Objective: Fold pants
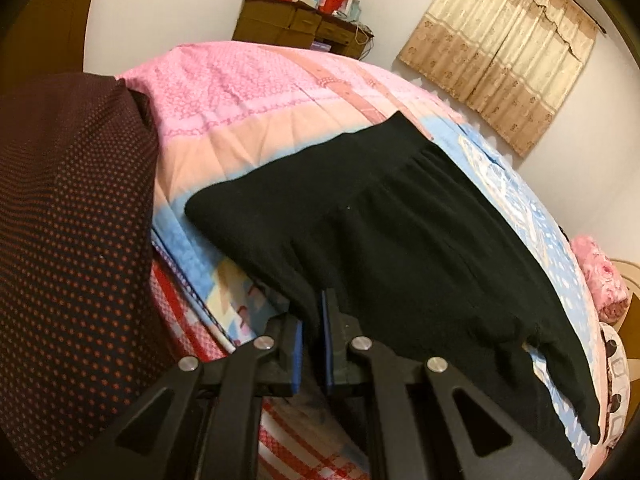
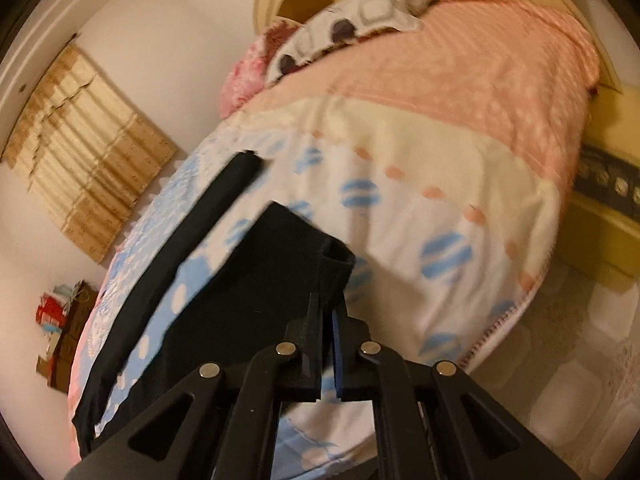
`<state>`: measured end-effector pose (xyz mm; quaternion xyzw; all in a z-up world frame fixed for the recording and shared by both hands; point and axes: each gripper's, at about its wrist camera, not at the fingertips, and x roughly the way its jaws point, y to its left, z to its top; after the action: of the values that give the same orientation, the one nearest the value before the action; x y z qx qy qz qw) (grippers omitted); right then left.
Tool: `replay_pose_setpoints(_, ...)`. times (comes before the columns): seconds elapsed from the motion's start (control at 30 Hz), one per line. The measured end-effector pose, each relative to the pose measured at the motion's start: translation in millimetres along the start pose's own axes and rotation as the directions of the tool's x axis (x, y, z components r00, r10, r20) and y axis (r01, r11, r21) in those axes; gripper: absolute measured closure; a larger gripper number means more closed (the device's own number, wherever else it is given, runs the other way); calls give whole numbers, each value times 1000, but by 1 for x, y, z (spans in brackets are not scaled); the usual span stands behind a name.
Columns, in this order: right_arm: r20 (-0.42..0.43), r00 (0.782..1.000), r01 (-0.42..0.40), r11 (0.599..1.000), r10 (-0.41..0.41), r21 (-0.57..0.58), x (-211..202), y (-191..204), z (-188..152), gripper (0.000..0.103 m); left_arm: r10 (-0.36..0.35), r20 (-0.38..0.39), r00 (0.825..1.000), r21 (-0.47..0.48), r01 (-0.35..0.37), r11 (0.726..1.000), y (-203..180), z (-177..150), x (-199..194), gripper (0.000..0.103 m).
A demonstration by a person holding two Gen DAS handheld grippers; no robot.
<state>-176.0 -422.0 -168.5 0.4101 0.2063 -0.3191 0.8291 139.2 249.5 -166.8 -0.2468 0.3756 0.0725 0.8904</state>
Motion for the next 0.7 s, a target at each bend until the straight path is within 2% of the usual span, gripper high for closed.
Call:
replay_pose_setpoints(0.03,0,1000,-8,1000,8,18,-1,-4,0,97,-1,-2,1000,3,1,1000,-1,0,1,94)
replay_pose_setpoints(0.07,2,1000,-14,999,14,34,-2,-6,0,92,-4,-3,1000,5,4,1000,-2,1,2,94)
replay_pose_setpoints(0.13,18,1000,-26,998,25,51,-6,-11,-1,69,3,-1,1000,21,-3,1000,-4,0,3,94)
replay_pose_setpoints(0.17,27,999,-19,998,18,54,-8,-12,-1,47,11,-1,1000,32,-11,999,-6,0,3,94)
replay_pose_setpoints(0.2,43,999,-9,998,7,61,-10,-14,0,36,13,-1,1000,33,-13,999,-7,1,2,95)
replay_pose_setpoints(0.3,70,998,-12,997,6,81,-14,-19,2,36,10,-3,1000,24,-10,1000,-7,3,2,96)
replay_pose_setpoints(0.37,28,999,-22,998,21,56,-7,-17,2,36,9,-2,1000,19,-9,1000,-7,3,1,97)
replay_pose_setpoints(0.43,1,999,-49,999,49,13,0,-9,0,41,6,1,1000,13,-6,1000,-6,2,-2,97)
replay_pose_setpoints(0.47,-4,999,-51,998,51,-26,3,-3,-3,57,3,4,1000,11,-3,1000,-4,2,-4,97)
replay_pose_setpoints(0.5,-19,1000,-26,996,25,-81,7,6,-5,85,-3,8,1000,13,3,1000,-5,3,-6,97)
replay_pose_setpoints(0.53,-35,999,-1,993,-3,-117,11,12,-7,96,-5,10,1000,14,5,1000,-4,3,-7,97)
replay_pose_setpoints(0.63,-59,998,-9,993,2,-117,12,17,-5,100,-30,18,999,0,30,1000,-3,7,-14,98)
replay_pose_setpoints(0.7,-76,994,-81,996,79,-20,8,11,3,100,-55,15,998,-20,55,998,-4,13,-19,99)
